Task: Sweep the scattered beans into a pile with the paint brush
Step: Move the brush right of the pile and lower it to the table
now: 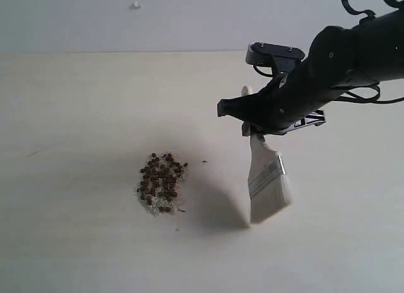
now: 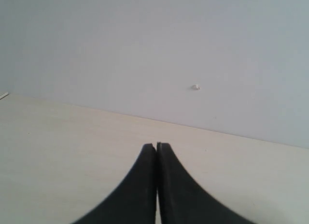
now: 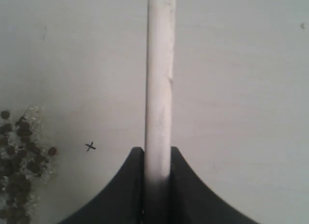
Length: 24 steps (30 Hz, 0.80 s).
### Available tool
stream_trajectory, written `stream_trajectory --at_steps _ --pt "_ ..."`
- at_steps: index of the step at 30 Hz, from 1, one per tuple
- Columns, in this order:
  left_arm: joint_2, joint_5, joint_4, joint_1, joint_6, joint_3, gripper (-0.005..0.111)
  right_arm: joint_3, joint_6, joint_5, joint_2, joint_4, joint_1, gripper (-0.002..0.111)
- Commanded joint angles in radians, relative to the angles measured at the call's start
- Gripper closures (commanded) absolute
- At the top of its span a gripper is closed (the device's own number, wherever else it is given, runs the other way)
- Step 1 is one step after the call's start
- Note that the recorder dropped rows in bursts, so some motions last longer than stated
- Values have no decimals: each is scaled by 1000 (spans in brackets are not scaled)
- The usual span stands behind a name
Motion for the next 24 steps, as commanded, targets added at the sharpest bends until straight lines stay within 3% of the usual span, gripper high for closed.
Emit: stream_trajectory --at_steps 1,6,13,24 --pt "-6 1 -3 -6 -4 0 107 -27 -9 16 -1 60 -7 108" --pt "-6 1 -3 -6 -4 0 107 -27 -64 71 -1 116 -34 108" --pt "-6 1 -3 -6 -4 0 107 -27 -404 173 -1 415 -133 108" --pt "-6 1 -3 -6 -4 0 107 -27 -724 179 125 787 -146 108"
